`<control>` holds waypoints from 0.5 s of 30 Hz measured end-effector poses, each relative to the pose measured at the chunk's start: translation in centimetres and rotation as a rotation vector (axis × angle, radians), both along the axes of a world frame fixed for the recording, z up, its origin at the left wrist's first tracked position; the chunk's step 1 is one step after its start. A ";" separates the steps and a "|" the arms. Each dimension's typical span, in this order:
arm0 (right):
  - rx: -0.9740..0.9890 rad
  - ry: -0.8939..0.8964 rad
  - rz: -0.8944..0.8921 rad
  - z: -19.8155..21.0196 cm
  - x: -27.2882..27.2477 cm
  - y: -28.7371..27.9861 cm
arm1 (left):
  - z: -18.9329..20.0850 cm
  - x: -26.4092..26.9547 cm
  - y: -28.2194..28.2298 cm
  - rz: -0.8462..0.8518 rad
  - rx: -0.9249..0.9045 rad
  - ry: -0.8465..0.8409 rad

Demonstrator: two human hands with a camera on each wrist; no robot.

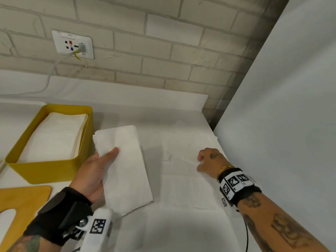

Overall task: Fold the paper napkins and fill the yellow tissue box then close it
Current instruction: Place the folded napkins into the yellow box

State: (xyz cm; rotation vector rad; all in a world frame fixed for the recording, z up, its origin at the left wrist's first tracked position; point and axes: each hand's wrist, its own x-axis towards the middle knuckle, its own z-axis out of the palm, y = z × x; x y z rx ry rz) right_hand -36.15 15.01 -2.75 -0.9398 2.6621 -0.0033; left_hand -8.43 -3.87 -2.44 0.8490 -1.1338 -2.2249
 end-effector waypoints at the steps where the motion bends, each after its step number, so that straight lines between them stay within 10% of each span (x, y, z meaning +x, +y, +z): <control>1: -0.006 0.036 0.013 -0.2 0.1 0.1 | 0.0 0.0 0.0 0.001 0.001 -0.003; 15: -0.423 -0.079 0.154 6.1 3.9 1.9 | 0.2 0.3 -0.1 0.023 -0.008 -0.022</control>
